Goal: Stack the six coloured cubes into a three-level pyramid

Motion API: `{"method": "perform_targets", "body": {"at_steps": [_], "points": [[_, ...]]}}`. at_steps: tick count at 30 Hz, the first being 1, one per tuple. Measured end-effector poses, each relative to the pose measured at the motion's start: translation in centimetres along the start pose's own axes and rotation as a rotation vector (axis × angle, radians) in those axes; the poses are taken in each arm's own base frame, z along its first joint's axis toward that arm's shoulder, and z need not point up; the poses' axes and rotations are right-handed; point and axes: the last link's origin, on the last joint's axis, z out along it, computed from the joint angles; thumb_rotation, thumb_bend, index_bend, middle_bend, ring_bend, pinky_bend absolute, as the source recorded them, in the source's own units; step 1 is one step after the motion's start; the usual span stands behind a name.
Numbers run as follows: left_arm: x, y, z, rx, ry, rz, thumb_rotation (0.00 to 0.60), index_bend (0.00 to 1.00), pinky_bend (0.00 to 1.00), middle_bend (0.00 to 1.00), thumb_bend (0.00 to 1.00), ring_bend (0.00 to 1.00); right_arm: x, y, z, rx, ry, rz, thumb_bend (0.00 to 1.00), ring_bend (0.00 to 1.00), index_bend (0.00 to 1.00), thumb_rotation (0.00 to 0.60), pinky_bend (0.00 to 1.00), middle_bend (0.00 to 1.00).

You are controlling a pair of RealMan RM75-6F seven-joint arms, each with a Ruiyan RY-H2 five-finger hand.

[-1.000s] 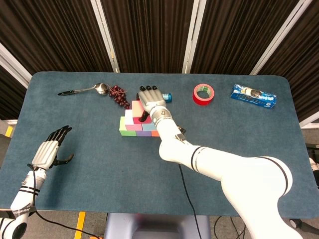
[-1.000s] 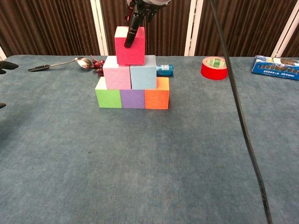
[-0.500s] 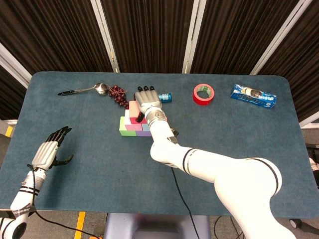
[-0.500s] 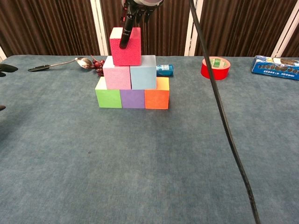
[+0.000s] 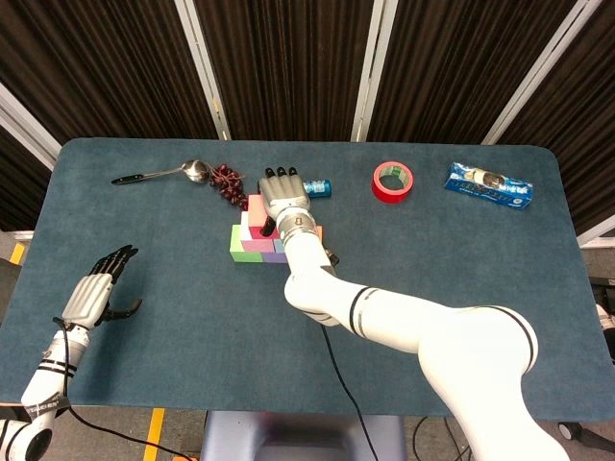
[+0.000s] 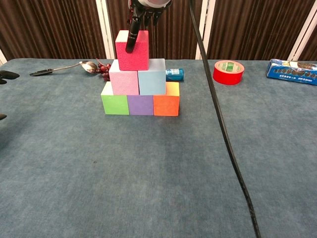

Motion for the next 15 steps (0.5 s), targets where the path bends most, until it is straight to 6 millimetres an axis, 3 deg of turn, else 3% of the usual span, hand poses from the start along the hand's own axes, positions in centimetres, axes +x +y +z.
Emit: {"method": "perform_targets", "body": {"at_steps": [15], "points": [[-0.28,-0.22,-0.02,0.001,-0.004,-0.006,0.600,0.00,0.09,0.00,0.34,0.02,-0.25,-0.24,-0.07,-0.025,-0.009,-0.016,0.36,0.00,0.40,0.600,0.00,0.16]]}}
